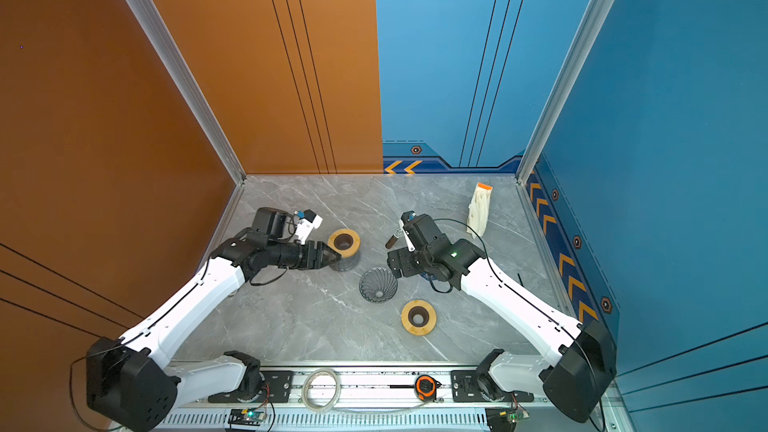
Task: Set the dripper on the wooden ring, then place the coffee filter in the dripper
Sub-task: 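Move the left gripper to the clear glass dripper and grasp its rim, then lift the clear glass dripper off the table with the left gripper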
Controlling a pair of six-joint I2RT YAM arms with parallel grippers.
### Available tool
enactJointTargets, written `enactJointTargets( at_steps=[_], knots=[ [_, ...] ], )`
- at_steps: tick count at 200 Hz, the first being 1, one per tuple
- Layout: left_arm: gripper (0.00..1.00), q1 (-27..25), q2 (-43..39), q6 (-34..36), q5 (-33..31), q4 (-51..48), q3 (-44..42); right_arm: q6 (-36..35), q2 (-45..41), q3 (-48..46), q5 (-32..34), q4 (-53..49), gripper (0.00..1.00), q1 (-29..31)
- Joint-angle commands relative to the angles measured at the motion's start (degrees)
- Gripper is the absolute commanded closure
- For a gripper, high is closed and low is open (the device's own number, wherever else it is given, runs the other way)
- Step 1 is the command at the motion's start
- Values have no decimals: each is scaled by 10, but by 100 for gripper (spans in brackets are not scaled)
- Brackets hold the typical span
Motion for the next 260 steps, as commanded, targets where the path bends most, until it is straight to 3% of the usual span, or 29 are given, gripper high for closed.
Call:
enactJointTargets(
  at_steps=[1, 103, 172, 260],
  knots=[
    [39, -31, -3, -8, -37, -30, -21, 15, -25, -21, 16, -14, 3, 20],
    [46, -177, 118, -72, -151, -30, 21, 26, -137, -146, 3, 42, 0, 32],
    [50, -196, 204, -86, -174, -30, 93, 20, -171, -174, 11, 43, 0, 18],
    [59, -198, 252, -89, -169, -30, 110, 19, -178, -189, 3, 60, 0, -16]
  ],
)
